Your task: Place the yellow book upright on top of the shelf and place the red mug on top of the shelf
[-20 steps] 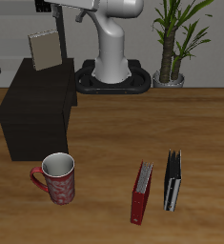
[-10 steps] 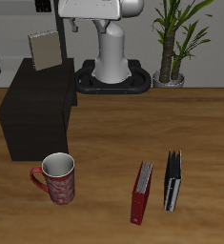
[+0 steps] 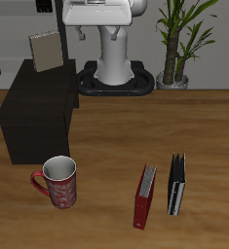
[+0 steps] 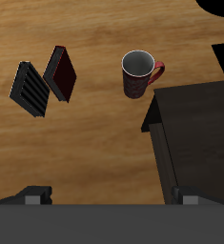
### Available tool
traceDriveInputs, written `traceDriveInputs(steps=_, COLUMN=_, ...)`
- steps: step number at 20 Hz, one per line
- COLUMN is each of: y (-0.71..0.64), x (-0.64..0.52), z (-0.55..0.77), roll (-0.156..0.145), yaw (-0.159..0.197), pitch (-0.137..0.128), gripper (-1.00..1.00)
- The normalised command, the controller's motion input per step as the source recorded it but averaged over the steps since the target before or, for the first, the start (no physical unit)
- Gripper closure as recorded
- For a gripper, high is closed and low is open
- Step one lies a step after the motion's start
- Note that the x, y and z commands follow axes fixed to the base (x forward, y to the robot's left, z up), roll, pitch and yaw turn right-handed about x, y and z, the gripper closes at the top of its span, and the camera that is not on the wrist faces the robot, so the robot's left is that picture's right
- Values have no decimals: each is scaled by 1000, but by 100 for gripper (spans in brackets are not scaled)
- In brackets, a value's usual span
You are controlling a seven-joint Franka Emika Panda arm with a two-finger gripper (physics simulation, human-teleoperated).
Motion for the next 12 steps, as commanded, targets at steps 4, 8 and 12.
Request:
traceDriveInputs(steps=4, y=-170, x=641, z=137, roll=-20, yaw=73, pitch=66, gripper=-100)
traceDriveInputs(steps=8, y=-141, x=586, z=116, roll=18, yaw=46, pitch=69, gripper=-100)
traceDriveInputs(steps=12, y=-42, x=678, z=35, roll=29, yaw=47, pitch=71, gripper=-100)
